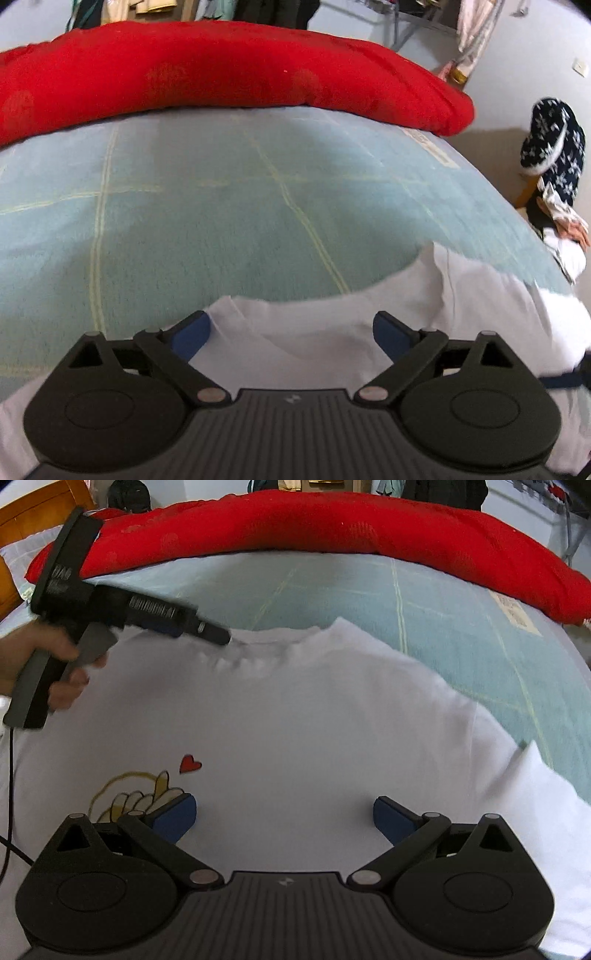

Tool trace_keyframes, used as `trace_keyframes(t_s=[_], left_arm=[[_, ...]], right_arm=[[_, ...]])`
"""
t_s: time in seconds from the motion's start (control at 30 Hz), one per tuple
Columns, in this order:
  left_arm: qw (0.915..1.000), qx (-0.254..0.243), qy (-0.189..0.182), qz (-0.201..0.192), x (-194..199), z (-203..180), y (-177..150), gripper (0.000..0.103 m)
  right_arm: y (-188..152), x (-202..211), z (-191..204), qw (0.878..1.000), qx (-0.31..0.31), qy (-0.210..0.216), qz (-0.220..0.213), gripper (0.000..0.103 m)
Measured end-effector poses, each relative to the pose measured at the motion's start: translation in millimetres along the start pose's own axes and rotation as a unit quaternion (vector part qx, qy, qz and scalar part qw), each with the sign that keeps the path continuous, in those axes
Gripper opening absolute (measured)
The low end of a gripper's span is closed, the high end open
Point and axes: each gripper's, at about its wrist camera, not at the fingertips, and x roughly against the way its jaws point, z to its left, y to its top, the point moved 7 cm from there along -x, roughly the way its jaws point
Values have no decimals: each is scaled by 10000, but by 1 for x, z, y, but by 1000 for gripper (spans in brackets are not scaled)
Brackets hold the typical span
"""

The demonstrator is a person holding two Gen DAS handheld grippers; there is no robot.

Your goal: Fold clothes

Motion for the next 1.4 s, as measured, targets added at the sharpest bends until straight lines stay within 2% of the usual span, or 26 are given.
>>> trace_keyframes(t_s=[0.1, 0.2, 0.33, 0.4, 0.53, 0.7, 0.87, 0.97, 1.1, 1.17, 1.3, 1.4], left_arm=[[10000, 49, 53, -40, 12, -2, 7, 94], [9995, 209, -165, -195, 32, -10, 5, 94], [9990, 47, -429, 93, 29, -26, -14, 94], [9992, -40, -289, 266, 13, -26, -20, 94], [9999, 64, -20, 102, -10, -16, -7, 94], [9999, 131, -7, 107, 2, -19, 1, 94], [9992, 232, -257, 177, 40, -27, -21, 94], [9980, 383, -178, 463, 34, -18, -40, 94], [9988, 416, 40, 259, 18, -6, -33, 94], [9978, 629, 84, 190, 18, -2, -22, 94], [9972, 724, 158, 86, 50, 3, -14, 94], [9945, 965, 363, 204, 87, 15, -27, 94]], right_arm=[[-4, 2, 0, 10000, 41, 29, 24, 103], [-6, 2, -1, 10000, 30, 79, 27, 103], [-9, 0, -1, 10000, 70, 69, -11, 103], [-10, 0, -1, 9999, 89, 52, -48, 103], [-11, -1, -1, 9999, 109, 46, -99, 103], [-11, -2, -1, 9999, 139, 2, -76, 103], [-12, -3, -1, 9999, 127, -42, -109, 103], [-13, -4, -1, 9997, 142, -96, -170, 103], [-14, -4, 0, 9996, 159, -163, -183, 103], [-12, -4, 1, 9996, 150, -180, -133, 103], [-8, -3, 1, 9997, 124, -197, 32, 103], [-8, -4, 2, 9997, 106, -221, 63, 103]])
